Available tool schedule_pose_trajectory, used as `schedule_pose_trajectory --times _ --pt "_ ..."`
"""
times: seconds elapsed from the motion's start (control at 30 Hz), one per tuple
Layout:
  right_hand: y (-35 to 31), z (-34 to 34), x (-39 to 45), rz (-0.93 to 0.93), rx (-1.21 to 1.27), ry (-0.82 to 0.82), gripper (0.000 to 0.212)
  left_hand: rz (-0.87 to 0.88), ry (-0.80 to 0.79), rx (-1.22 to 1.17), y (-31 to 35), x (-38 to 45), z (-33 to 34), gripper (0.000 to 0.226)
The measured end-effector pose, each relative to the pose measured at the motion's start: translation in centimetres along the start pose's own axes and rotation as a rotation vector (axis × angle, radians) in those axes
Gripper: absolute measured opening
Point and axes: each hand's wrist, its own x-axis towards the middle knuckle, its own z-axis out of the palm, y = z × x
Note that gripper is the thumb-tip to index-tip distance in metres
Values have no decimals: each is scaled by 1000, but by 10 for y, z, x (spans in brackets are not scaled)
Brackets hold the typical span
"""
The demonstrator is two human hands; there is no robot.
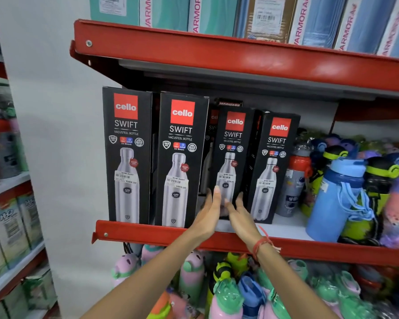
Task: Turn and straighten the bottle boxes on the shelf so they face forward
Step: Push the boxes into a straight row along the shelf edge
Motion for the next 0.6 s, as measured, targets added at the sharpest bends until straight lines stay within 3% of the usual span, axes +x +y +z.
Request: schedule_pose_trajectory --times 0.1,0.23,0.37,0.5,0.6 --pt "12 -8 -15 -54 -31 -40 65 0 -34 -46 -8 -17 -10 89" --pt "22 -16 -35 -106 -23 -63 60 4 -57 -187 -14 -35 -23 126" --pt "22 -17 -52 -151 -16 -67 59 -8 -34 -282 -16 -43 -28 143" --pt "19 -17 -59 -157 -97 -71 58 -28 -49 -291 -16 -50 -25 136" --pt "20 -24 -58 -161 -80 -91 56 -17 12 -192 -13 -55 -25 99"
